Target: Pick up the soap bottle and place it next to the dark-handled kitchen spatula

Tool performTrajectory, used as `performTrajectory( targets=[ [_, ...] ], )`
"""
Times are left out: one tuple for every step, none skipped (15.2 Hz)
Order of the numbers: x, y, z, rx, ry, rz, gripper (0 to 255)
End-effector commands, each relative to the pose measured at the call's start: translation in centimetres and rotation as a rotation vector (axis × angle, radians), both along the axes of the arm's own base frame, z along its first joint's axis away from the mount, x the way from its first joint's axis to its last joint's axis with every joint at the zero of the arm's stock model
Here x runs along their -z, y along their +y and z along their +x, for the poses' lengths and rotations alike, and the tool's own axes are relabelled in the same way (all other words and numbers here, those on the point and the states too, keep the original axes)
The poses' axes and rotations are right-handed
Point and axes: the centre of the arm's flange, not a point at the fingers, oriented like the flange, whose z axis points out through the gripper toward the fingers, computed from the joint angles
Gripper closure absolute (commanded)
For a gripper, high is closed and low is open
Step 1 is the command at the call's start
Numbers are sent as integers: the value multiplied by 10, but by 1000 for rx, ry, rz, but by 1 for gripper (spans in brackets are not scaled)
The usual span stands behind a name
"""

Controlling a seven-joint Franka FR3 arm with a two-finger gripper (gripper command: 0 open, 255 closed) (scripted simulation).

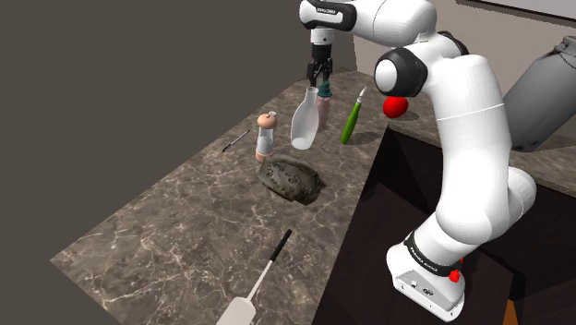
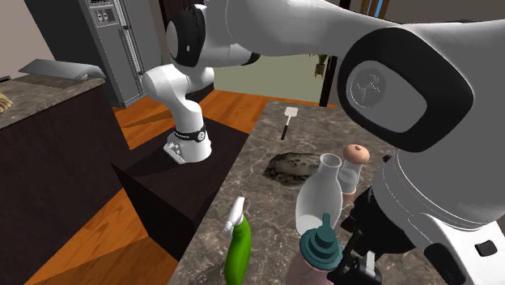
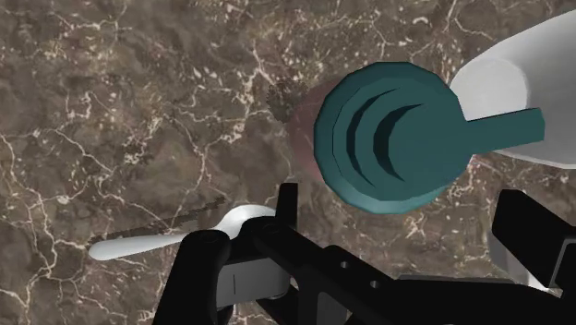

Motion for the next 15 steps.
performTrajectory(
  targets=[
    [10, 0, 0, -1, -1, 0, 0],
    [15, 0, -2, -1, -1, 0, 0],
    [20, 1, -3, -1, -1, 0, 0],
    [25, 1, -4, -1, -1, 0, 0],
    [28, 1, -5, -1, -1, 0, 0],
    [28, 1, -5, -1, -1, 0, 0],
    [28, 1, -5, -1, -1, 0, 0],
    [28, 1, -5, -1, -1, 0, 0],
    [28, 1, -5, -1, -1, 0, 0],
    [28, 1, -5, -1, -1, 0, 0],
    [28, 1, -5, -1, -1, 0, 0],
    [28, 1, -5, -1, -1, 0, 0],
    [28, 1, -5, -1, -1, 0, 255],
    [28, 1, -5, -1, -1, 0, 255],
    [28, 1, -5, -1, -1, 0, 255]
  ],
)
